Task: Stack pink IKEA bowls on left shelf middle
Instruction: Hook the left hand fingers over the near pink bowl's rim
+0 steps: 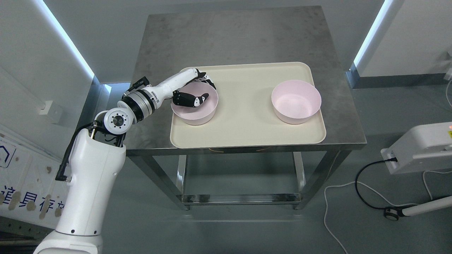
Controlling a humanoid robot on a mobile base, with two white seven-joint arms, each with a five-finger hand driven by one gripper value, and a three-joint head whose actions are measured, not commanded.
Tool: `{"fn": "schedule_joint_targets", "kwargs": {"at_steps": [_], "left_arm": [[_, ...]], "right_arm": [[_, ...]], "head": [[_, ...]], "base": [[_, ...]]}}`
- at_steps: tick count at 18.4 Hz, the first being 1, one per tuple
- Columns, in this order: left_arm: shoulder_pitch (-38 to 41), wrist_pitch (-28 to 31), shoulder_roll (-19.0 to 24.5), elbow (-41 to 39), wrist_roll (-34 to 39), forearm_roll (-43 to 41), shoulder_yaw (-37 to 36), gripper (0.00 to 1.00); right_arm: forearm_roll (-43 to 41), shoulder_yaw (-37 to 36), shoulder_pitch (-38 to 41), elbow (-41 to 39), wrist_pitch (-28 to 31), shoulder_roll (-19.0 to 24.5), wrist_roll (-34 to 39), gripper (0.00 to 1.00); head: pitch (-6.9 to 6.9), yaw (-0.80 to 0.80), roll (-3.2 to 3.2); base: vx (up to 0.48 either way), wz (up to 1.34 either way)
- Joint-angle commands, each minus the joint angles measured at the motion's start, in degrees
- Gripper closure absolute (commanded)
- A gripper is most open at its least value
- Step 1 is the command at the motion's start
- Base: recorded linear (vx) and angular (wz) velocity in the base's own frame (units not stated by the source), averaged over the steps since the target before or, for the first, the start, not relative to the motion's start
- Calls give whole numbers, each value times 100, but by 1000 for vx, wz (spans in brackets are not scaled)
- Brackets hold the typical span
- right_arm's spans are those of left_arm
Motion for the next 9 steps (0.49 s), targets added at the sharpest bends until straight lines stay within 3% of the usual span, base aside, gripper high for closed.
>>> {"fn": "schedule_joint_targets", "kwargs": {"at_steps": [1,2,9], "left_arm": [[5,-330,-36,210,-18,-135,-95,95],[5,-426,-45,227,-18,-135,-86,99],[-231,-498,-229,184,-26,-82,133,100]], "right_arm": [[-9,-26,0,-100,-1,-100,-1,0],[-9,-26,0,-100,-1,-100,-1,0],[-9,-26,0,-100,-1,-100,-1,0]], "head": [[0,0,0],[0,0,0],[0,0,0]], "base": [[0,0],[0,0],[0,0]]}}
